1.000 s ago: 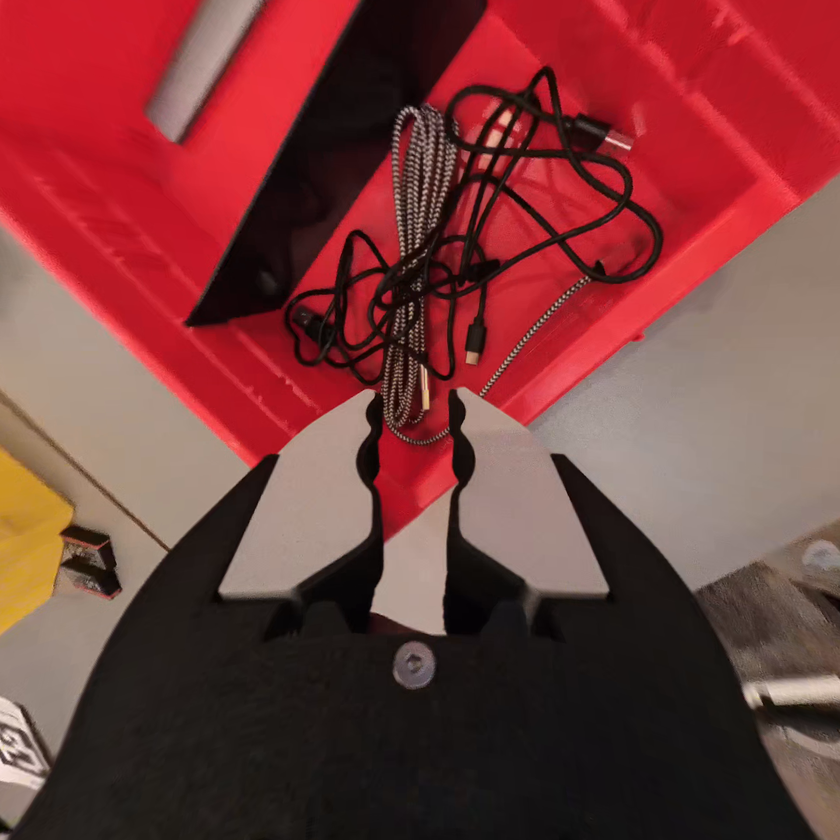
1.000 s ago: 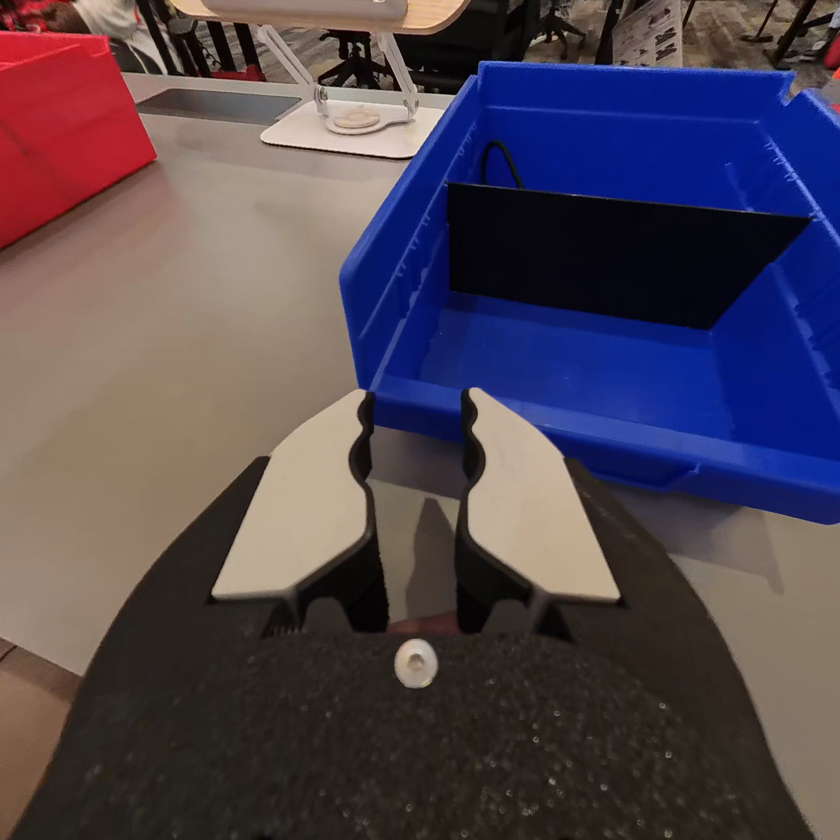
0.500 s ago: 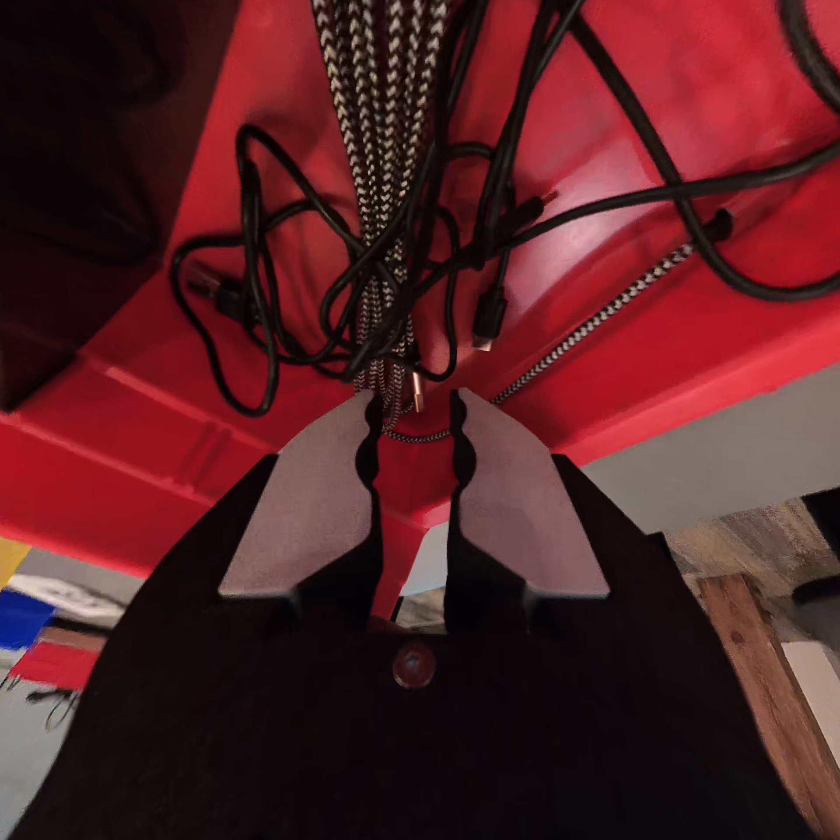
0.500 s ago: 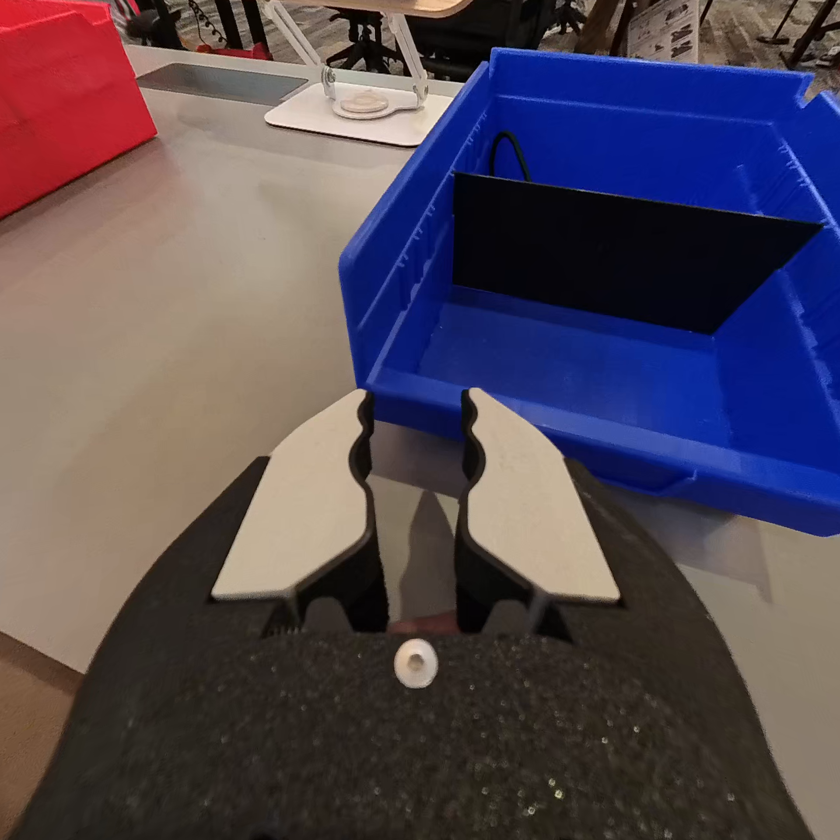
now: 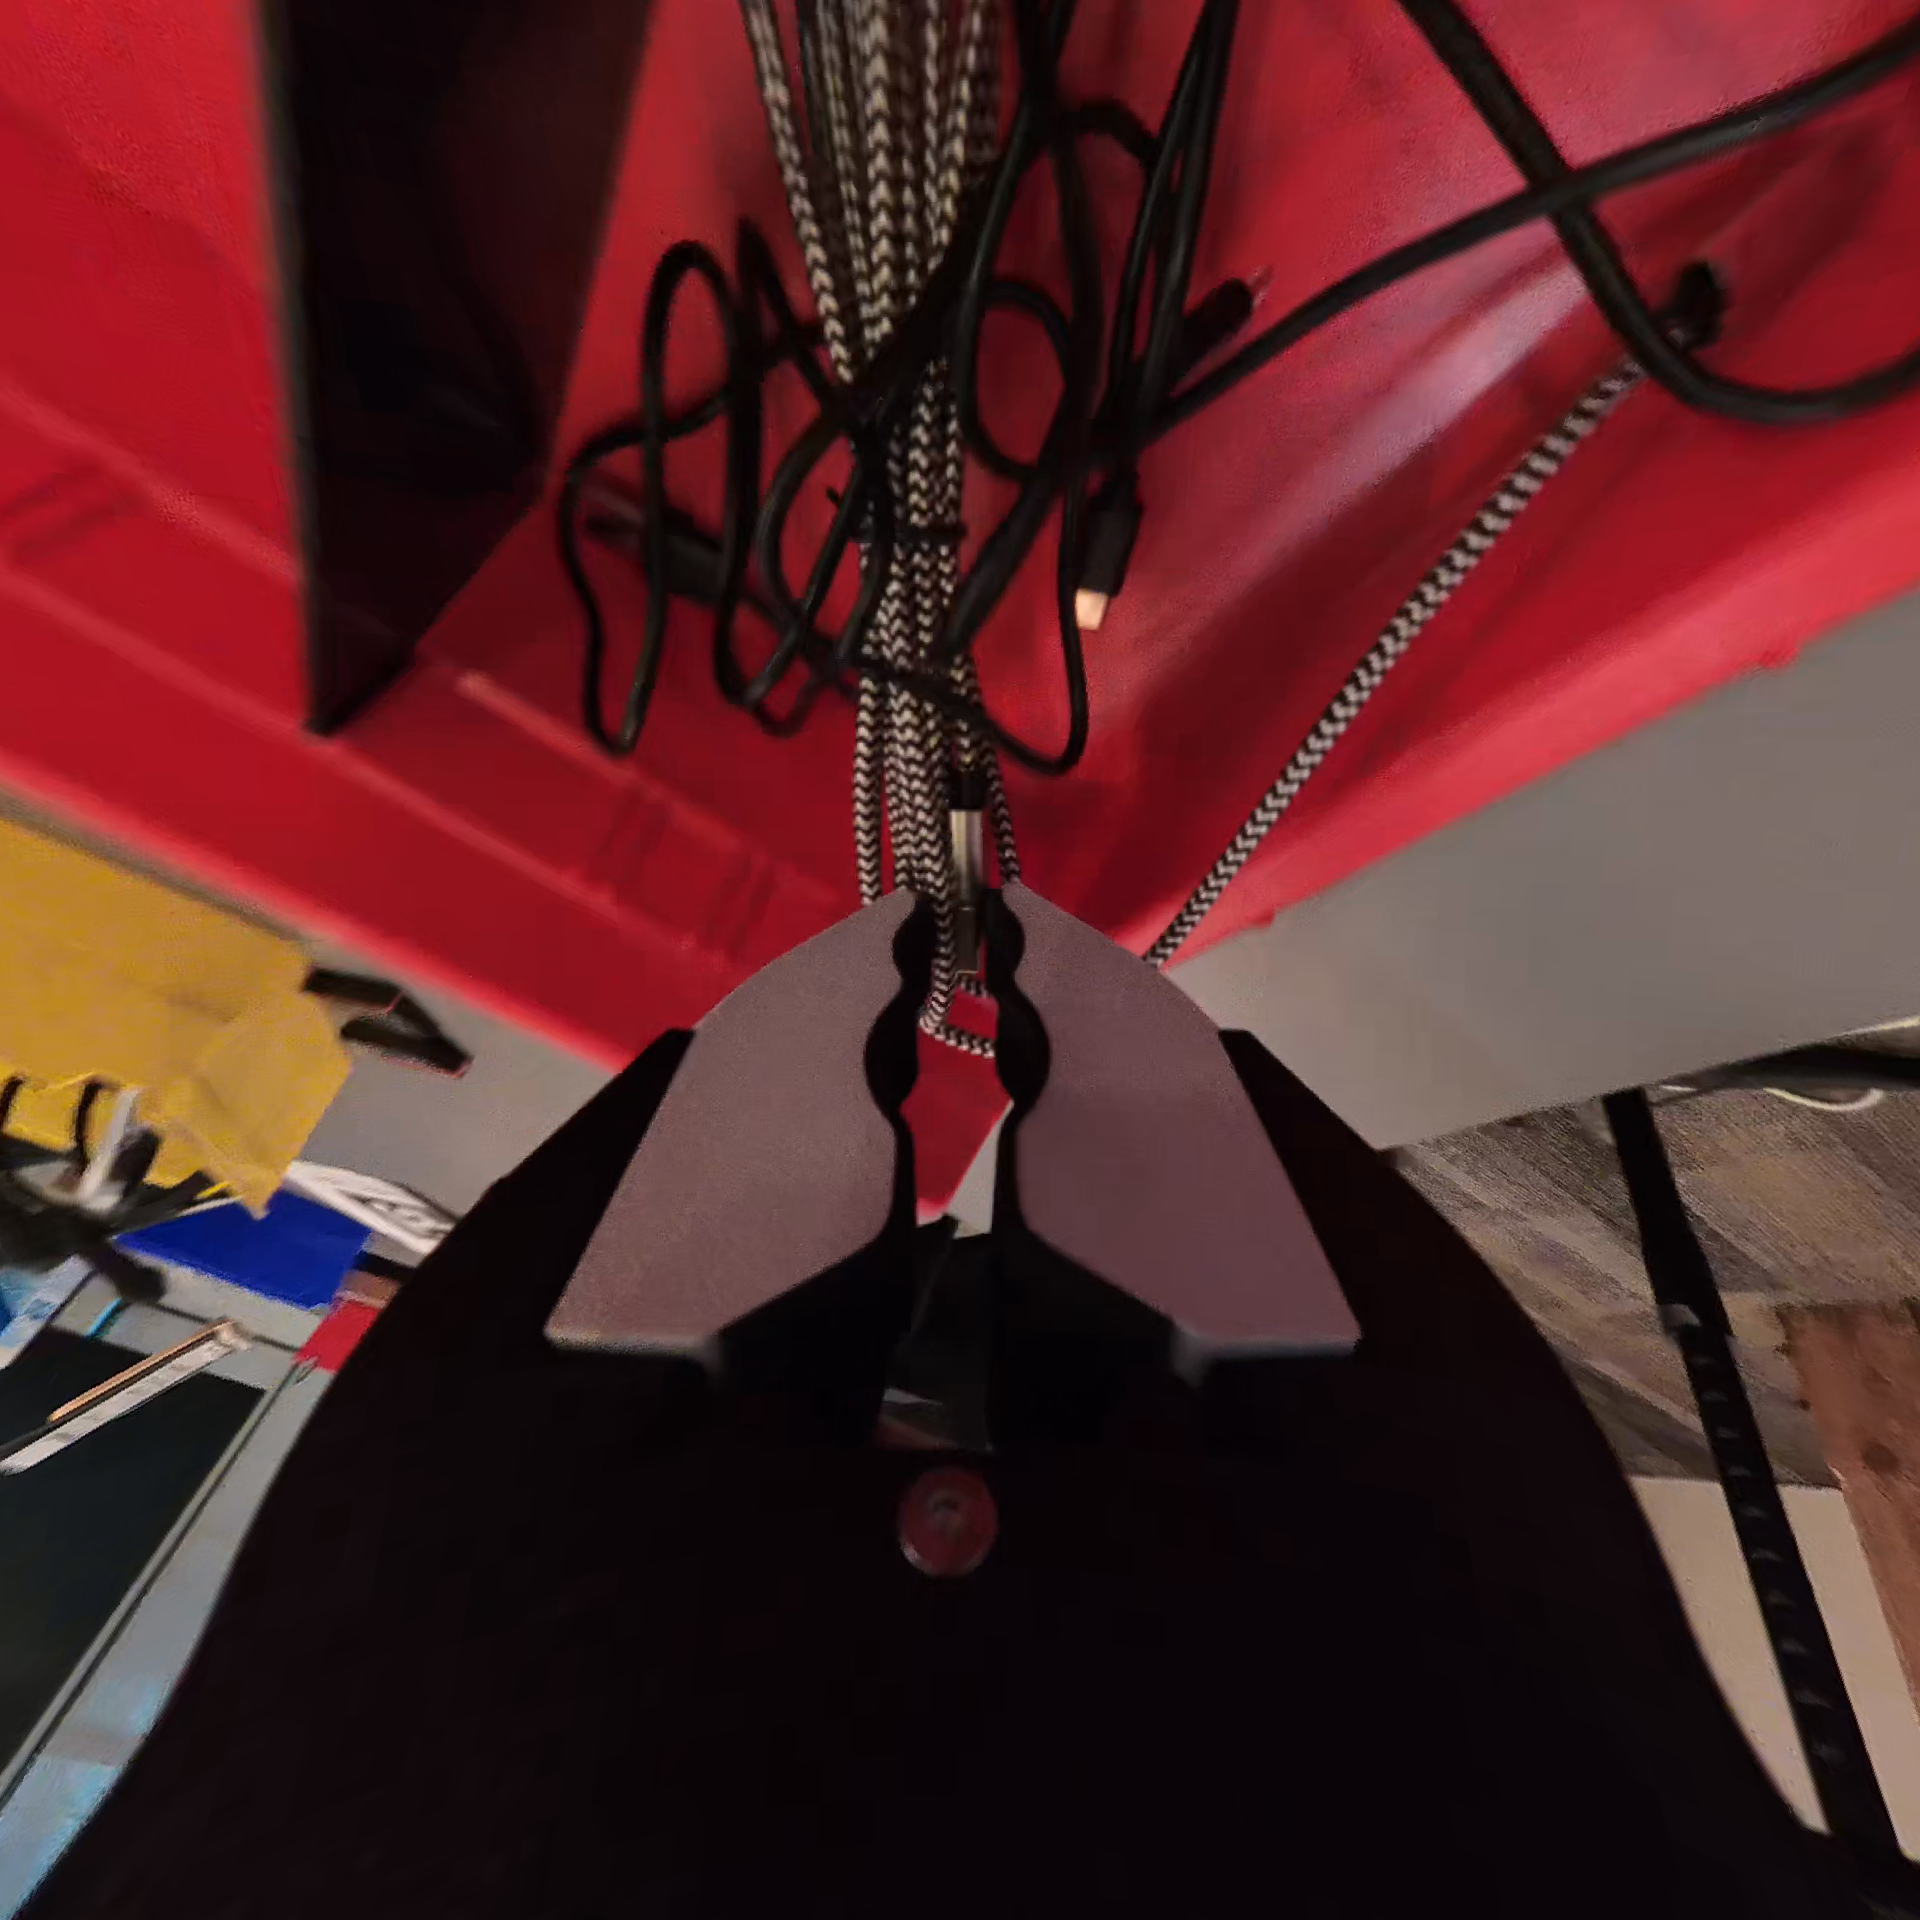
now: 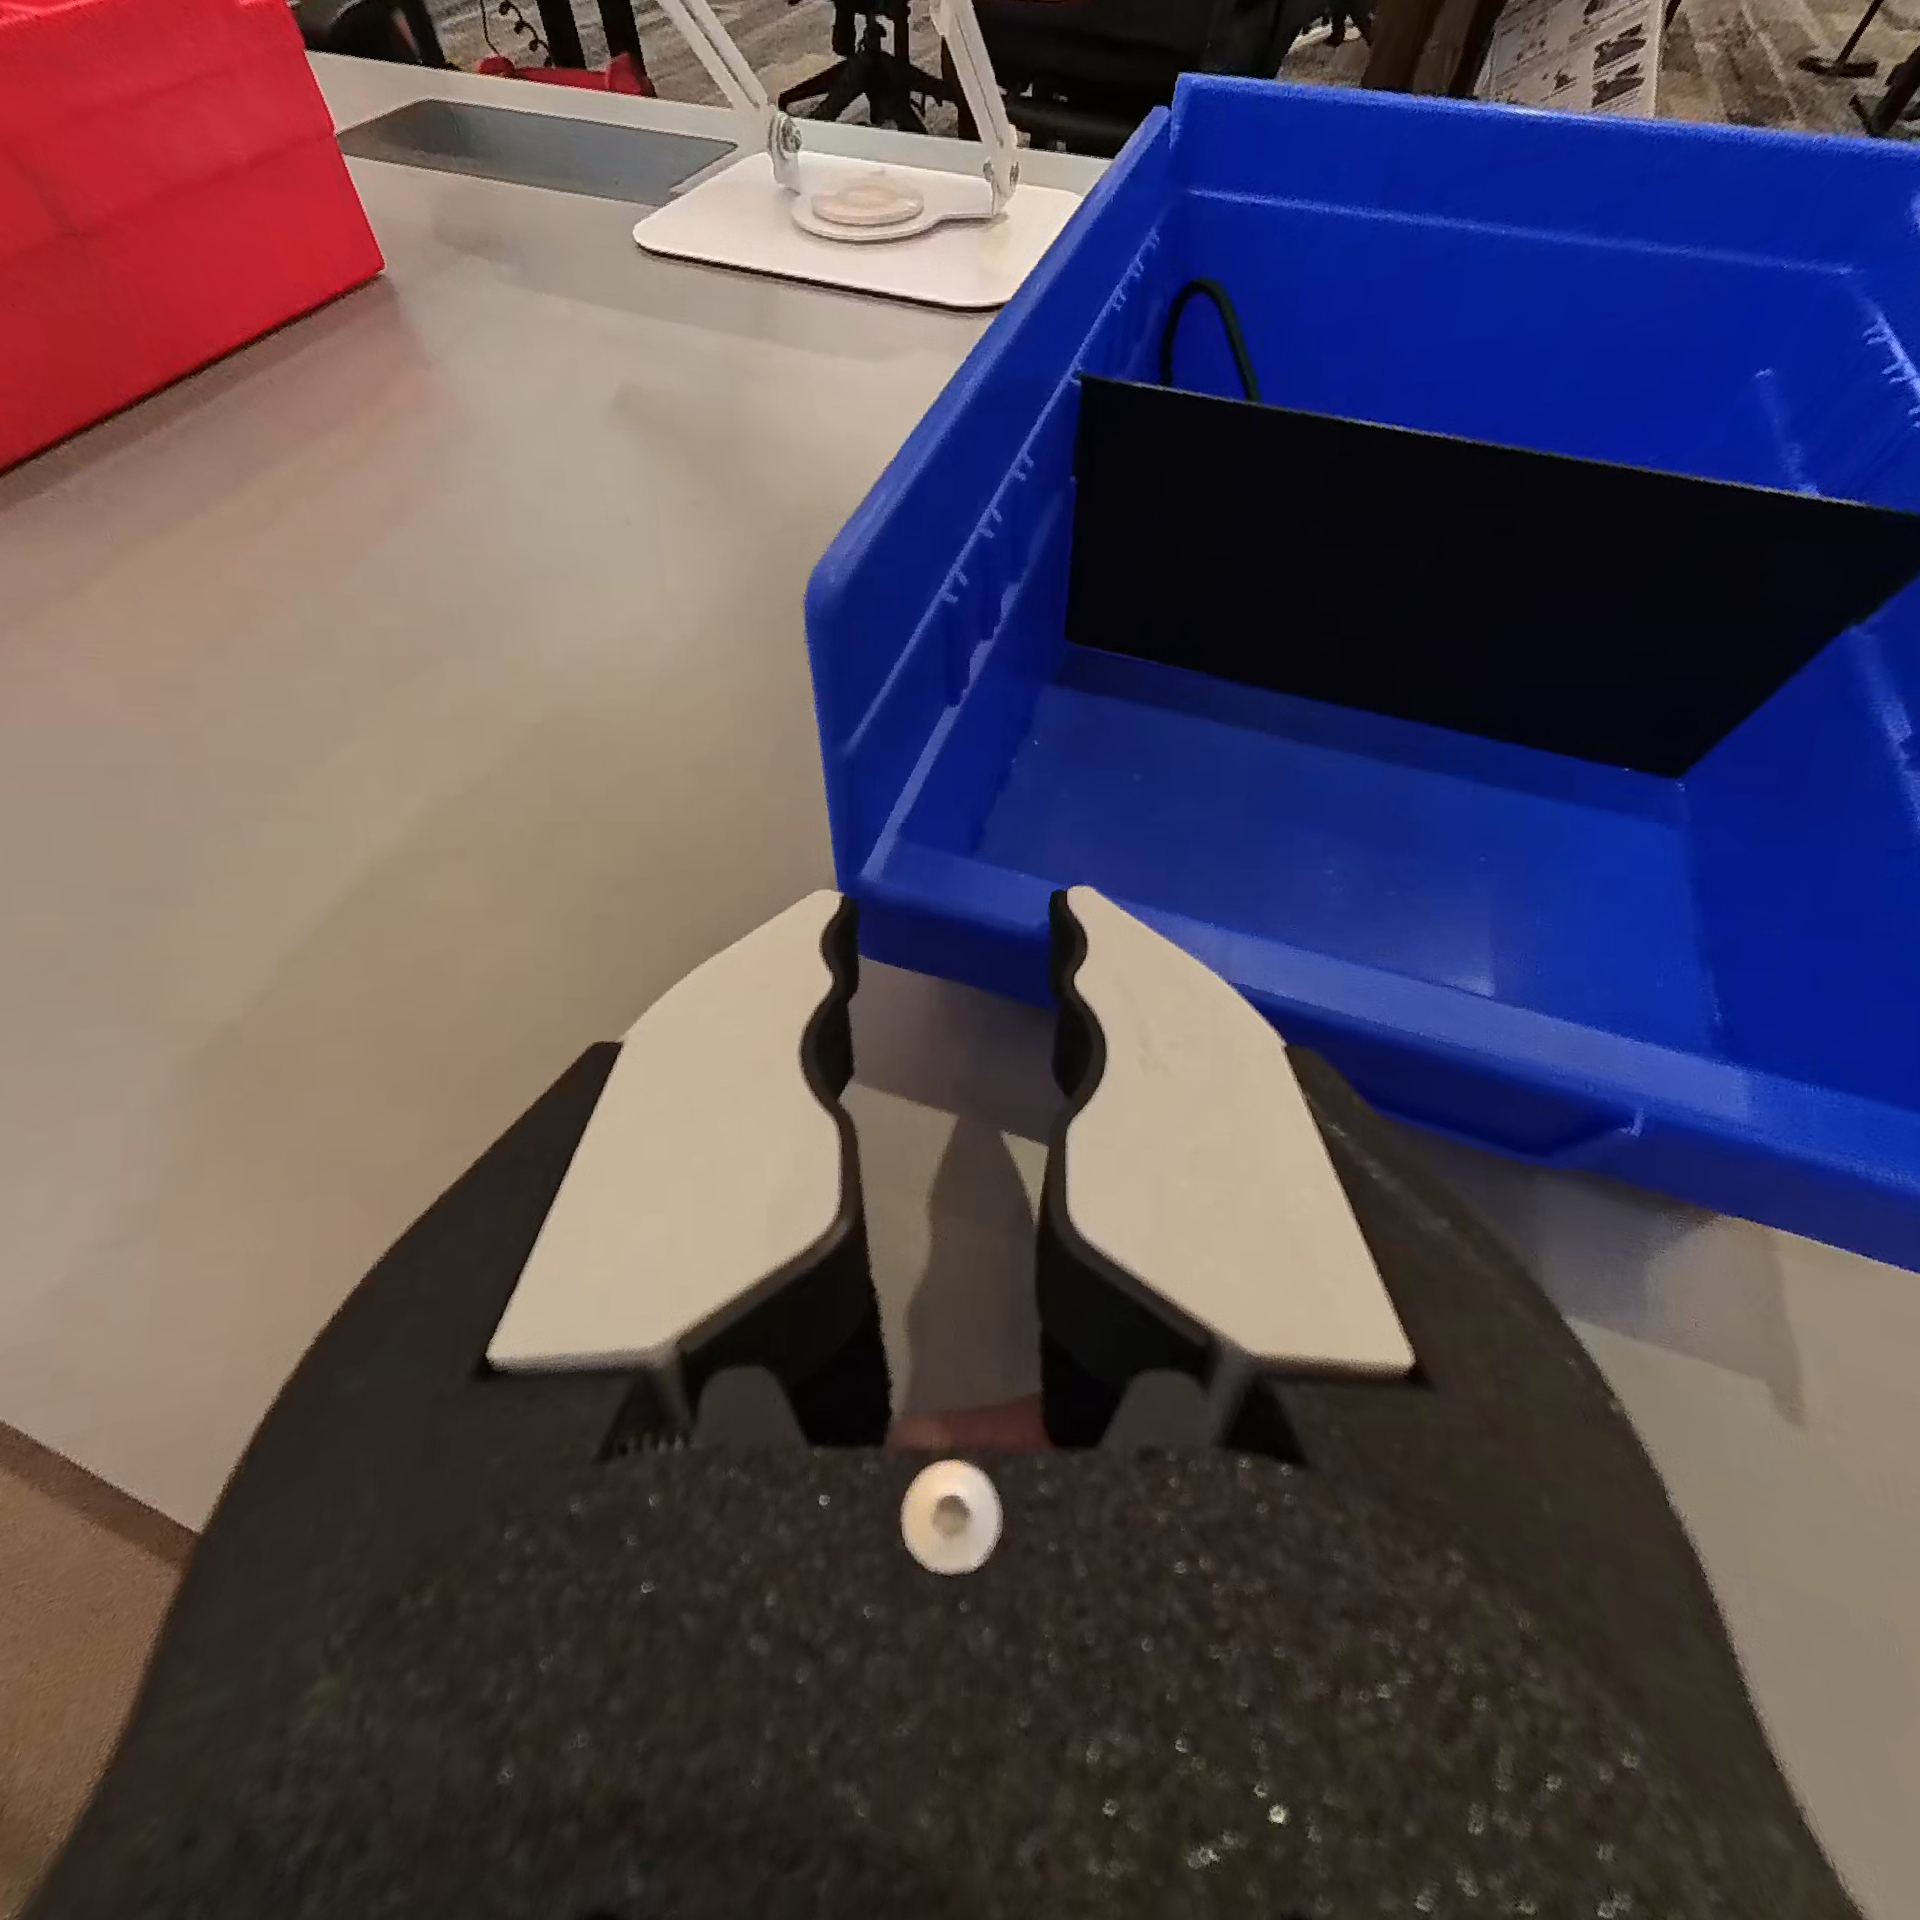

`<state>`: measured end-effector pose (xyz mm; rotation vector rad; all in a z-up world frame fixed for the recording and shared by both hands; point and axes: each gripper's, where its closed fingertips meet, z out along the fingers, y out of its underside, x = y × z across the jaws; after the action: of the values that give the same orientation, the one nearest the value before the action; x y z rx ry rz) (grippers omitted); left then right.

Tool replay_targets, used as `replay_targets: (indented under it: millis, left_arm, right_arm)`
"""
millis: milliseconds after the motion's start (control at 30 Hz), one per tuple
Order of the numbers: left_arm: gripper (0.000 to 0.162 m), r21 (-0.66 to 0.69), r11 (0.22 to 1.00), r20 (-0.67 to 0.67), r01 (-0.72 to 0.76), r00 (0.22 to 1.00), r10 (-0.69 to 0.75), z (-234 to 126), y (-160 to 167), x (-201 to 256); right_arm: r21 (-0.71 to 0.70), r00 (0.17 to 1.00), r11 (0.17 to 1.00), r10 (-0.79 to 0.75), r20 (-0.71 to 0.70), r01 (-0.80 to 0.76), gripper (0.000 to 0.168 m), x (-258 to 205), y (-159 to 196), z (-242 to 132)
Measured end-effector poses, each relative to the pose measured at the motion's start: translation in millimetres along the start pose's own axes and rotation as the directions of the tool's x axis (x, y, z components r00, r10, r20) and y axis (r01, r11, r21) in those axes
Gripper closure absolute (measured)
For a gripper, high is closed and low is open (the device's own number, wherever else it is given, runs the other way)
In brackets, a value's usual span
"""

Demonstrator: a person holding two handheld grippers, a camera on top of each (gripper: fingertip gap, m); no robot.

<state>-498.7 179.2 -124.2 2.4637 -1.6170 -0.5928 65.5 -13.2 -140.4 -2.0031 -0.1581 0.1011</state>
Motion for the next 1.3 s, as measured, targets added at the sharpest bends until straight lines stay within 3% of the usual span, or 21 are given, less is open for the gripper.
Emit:
replay_targets:
  millis: [233,467,667,800,900,967,1033,1133,1300]
  left_arm:
    - [0.154,-0.042,0.999,0.185,-0.034,0.982,0.041,-76,38,-30]
    - [0.153,-0.092,0.995,0.188,-0.036,0.981,0.052,-91,91,-15]
    - [0.154,0.084,0.996,0.262,0.007,0.965,-0.029,-140,99,-13]
    - [0.154,0.361,0.928,0.305,-0.095,0.952,-0.022,-193,53,13]
    - [0.154,0.576,0.782,0.32,-0.238,0.946,0.053,-228,-5,56]
    - [0.154,0.665,0.642,0.349,-0.382,0.919,0.185,-238,-47,97]
    - [0.154,0.721,0.537,0.324,-0.437,0.899,0.295,-230,-91,137]
    - [0.154,0.723,0.409,0.356,-0.556,0.808,0.469,-193,-154,186]
    - [0.154,0.639,0.311,0.442,-0.703,0.667,0.6,-126,-239,212]
  right_arm:
    - [0.006,1.0,1.0,-0.022,0.012,0.022,0.134,-10,-1,-2]
    - [0.019,0.999,0.999,-0.034,0.0,0.034,0.135,-11,-3,-9]
    - [0.046,0.999,0.998,-0.038,0.001,0.038,0.135,-13,-9,-14]
    - [0.055,0.999,0.997,-0.053,0.008,0.052,0.136,-19,-12,-14]
    - [0.063,0.998,0.996,-0.063,0.015,0.062,0.136,-23,-14,-13]
    - [0.067,0.997,0.995,-0.073,0.019,0.071,0.136,-26,-16,-13]
    - [0.074,0.996,0.994,-0.085,0.026,0.083,0.136,-29,-17,-13]
    - [0.078,0.995,0.993,-0.09,0.043,0.087,0.136,-35,-18,-13]
    - [0.062,0.99,0.991,-0.122,0.072,0.118,0.136,-45,-10,-15]
